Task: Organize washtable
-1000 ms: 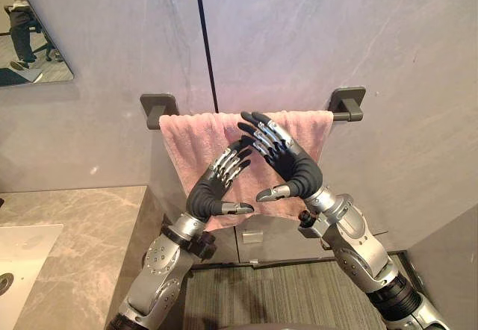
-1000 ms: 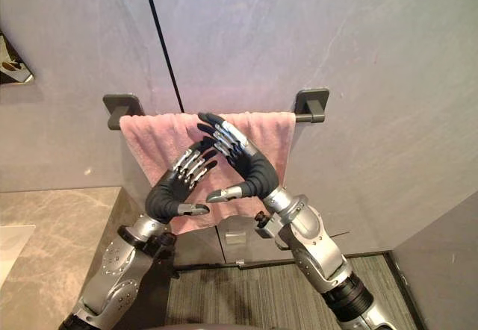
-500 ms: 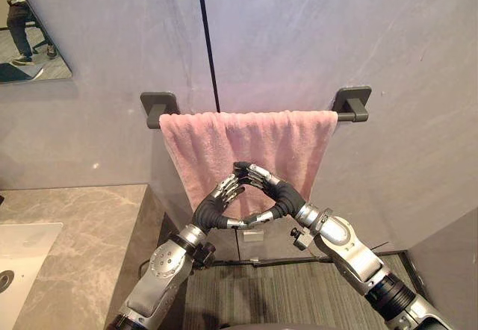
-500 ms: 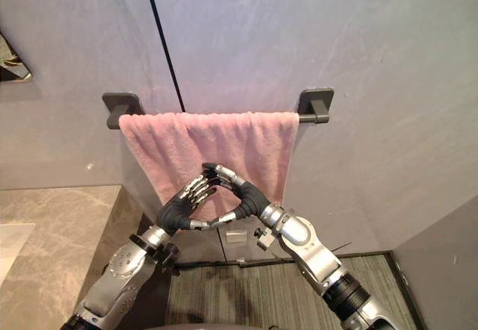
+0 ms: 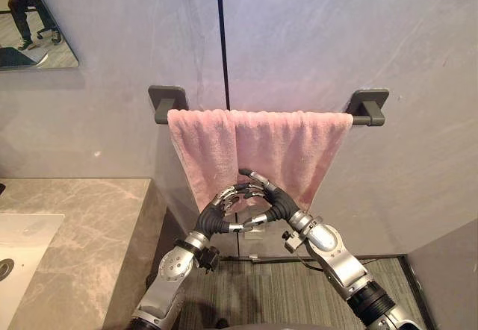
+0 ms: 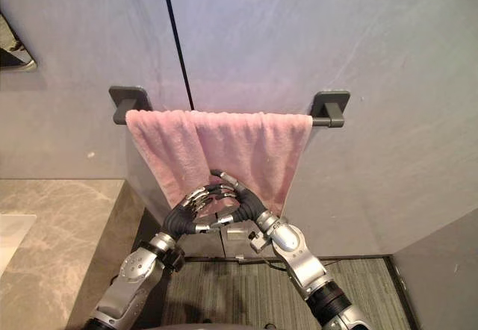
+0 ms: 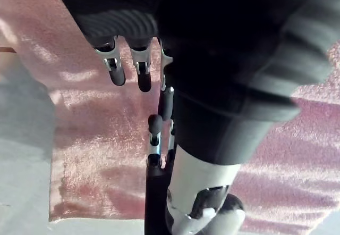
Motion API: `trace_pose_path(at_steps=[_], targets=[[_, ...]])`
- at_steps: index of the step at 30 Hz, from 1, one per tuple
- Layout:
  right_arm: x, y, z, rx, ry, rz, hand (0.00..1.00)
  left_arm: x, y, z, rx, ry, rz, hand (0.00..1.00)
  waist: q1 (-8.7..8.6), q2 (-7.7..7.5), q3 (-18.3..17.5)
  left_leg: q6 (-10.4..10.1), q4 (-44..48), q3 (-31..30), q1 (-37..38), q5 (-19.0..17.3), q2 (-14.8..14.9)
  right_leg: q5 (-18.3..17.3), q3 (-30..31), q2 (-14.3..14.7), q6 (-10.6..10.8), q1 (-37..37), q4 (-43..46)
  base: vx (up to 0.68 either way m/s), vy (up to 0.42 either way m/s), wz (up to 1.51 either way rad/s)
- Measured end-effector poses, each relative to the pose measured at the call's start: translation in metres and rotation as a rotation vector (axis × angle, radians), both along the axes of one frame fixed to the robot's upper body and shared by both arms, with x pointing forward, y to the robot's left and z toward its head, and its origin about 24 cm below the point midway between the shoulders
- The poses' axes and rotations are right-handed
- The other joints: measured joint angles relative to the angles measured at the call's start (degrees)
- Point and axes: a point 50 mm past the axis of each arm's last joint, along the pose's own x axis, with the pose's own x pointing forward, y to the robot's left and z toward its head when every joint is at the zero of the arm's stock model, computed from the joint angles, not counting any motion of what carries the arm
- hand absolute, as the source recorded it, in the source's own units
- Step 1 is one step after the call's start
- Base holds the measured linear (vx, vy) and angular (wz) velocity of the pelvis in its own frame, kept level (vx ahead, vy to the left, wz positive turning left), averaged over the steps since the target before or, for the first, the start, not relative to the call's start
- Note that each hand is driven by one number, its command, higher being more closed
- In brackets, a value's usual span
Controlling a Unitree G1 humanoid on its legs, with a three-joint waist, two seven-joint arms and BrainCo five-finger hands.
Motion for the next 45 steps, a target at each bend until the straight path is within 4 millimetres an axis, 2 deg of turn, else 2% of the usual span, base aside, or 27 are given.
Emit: trace_pose_path(at_steps=[2,5,10,19,23,32,38,45], targets=[[0.001,-0.026,-0.013,-0.014,0.060,-0.145,0.00,0.005,0.019,0.006,-0.002,-0.043,0.114,0.00,0.07,-0.11,0.04,0.00,0.00,-0.14,-0.07,0.00,-0.05,-0.02,-0.10,-0.04,0.01,-0.01,0.00,0.00,0.000,0.00],[0.001,-0.047,-0.014,-0.002,0.063,-0.258,0.00,0.004,0.038,0.006,0.013,-0.048,0.212,0.00,-0.15,-0.05,0.09,0.00,0.00,-0.10,-0.07,0.00,0.00,-0.02,-0.08,0.02,0.01,-0.02,-0.04,-0.01,-0.023,-0.01],[0.004,-0.065,-0.009,0.026,0.045,-0.359,0.00,0.003,0.045,-0.001,0.025,-0.019,0.259,0.00,-0.14,-0.05,0.09,-0.01,0.00,-0.10,0.03,0.00,0.08,-0.01,-0.07,0.09,0.00,0.06,-0.04,-0.03,-0.035,0.00],[0.000,-0.098,-0.003,0.080,0.020,-0.540,0.00,0.000,0.076,-0.012,0.043,0.030,0.433,0.00,-0.18,-0.12,0.14,-0.03,0.00,-0.03,0.28,-0.02,0.11,0.00,-0.04,0.08,0.00,0.33,-0.23,0.00,0.000,0.00],[-0.001,-0.111,0.004,0.101,-0.013,-0.603,0.00,-0.005,0.083,-0.015,0.047,0.043,0.467,0.00,-0.26,-0.26,0.28,-0.04,0.00,0.09,0.28,-0.05,0.15,0.00,0.03,0.08,0.00,0.32,-0.30,0.00,0.000,0.00],[-0.008,-0.137,0.006,0.107,-0.030,-0.739,0.00,-0.016,0.088,-0.021,0.045,0.069,0.522,0.00,-0.29,-0.25,0.42,-0.05,-0.01,0.12,0.26,-0.12,0.15,0.00,0.03,0.04,0.00,0.32,-0.38,0.00,0.000,0.00],[-0.028,-0.153,-0.009,0.082,0.022,-0.813,0.00,-0.032,0.086,-0.032,0.057,0.123,0.517,0.00,-0.26,-0.04,0.57,-0.07,-0.01,0.01,0.10,-0.25,0.16,-0.01,-0.07,0.01,0.00,0.29,-0.48,0.00,0.000,0.00],[-0.042,-0.155,-0.024,0.071,0.086,-0.838,0.00,-0.045,0.082,-0.048,0.087,0.199,0.499,0.00,-0.45,0.54,0.91,-0.04,0.00,-0.44,0.01,-0.22,-0.02,-0.06,-0.90,0.00,0.06,0.26,-0.47,0.00,0.000,0.02]])
